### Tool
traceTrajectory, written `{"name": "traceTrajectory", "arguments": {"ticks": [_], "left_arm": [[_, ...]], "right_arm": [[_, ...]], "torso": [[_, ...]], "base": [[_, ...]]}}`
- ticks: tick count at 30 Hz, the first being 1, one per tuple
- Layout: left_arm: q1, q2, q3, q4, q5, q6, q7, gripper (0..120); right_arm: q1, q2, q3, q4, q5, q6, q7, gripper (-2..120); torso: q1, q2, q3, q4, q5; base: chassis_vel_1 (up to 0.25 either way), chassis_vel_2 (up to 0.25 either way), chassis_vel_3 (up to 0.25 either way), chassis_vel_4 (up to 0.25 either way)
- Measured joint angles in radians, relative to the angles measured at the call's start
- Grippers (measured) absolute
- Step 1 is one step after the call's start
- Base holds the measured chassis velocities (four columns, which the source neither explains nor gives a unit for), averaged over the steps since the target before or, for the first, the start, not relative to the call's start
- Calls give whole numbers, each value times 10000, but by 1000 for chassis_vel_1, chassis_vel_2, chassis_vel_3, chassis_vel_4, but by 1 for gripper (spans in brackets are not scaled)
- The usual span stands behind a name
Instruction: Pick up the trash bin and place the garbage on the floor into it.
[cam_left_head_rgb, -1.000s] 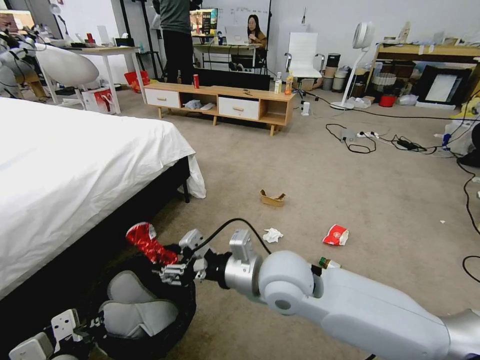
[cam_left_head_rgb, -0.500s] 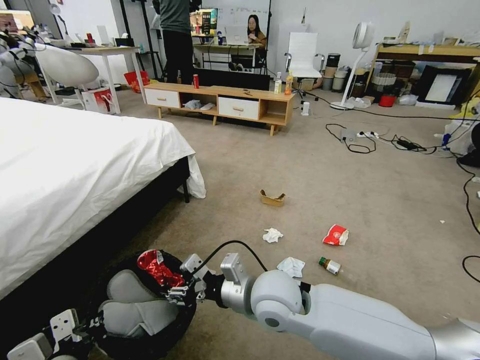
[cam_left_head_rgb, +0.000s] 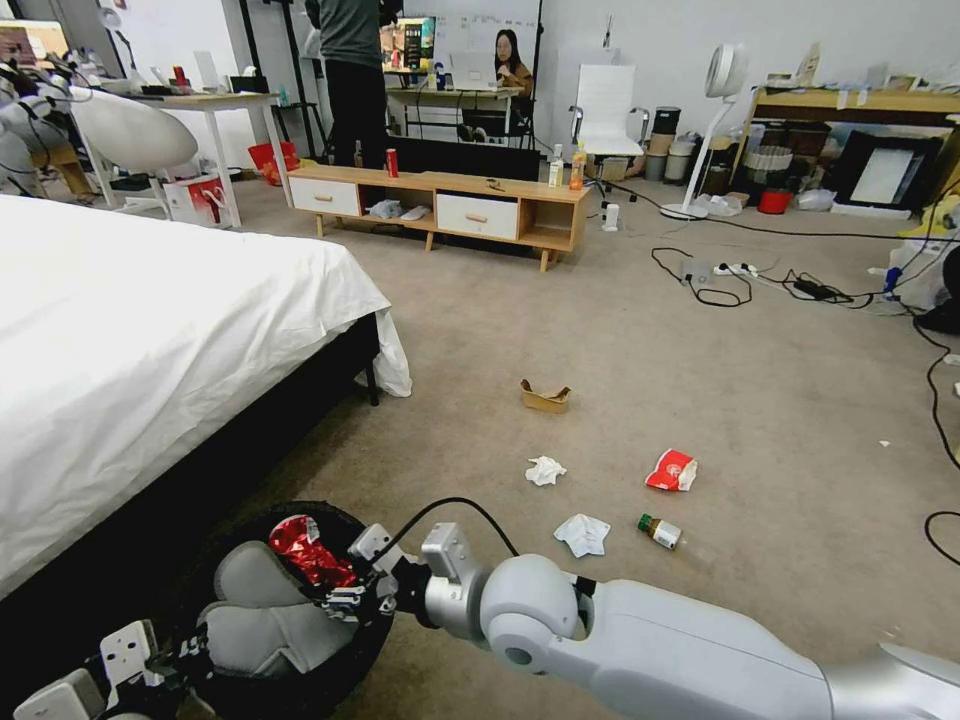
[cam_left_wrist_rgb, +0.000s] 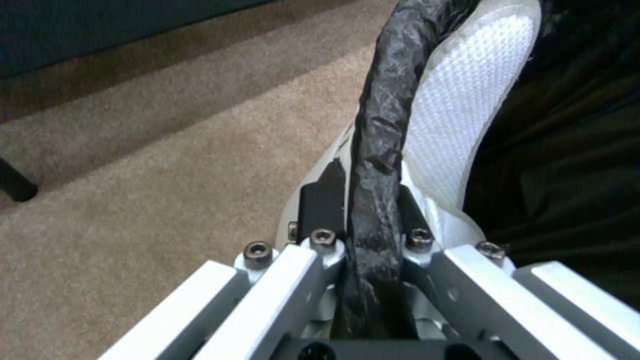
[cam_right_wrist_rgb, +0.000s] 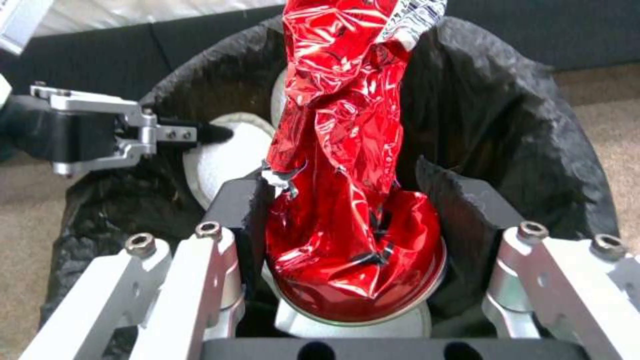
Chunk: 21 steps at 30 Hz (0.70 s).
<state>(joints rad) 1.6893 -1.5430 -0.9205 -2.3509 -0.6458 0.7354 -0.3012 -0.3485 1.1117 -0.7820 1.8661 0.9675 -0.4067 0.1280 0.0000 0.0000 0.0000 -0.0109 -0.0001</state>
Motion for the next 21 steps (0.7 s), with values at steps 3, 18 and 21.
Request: {"name": "traceTrajectory", "arguments": {"ticks": [3,18,21], "left_arm": [[-21,1,2,14,-4,0,6,3],[-58,35,29,101,-1,0,26,3],[-65,43,38,105,-1,0,26,3]], "right_arm": [[24,139,-44,-44,-2,-6,30,53],[-204,-175,-44,104,-27,-47,67,99],[-241,-273,-18,150,-38,-49,67,100]], "torso": [[0,0,0,-1,0],[0,0,0,-2,1],[0,0,0,-1,1]], "base": [[0,0,0,0],[0,0,0,0],[0,0,0,0]]}}
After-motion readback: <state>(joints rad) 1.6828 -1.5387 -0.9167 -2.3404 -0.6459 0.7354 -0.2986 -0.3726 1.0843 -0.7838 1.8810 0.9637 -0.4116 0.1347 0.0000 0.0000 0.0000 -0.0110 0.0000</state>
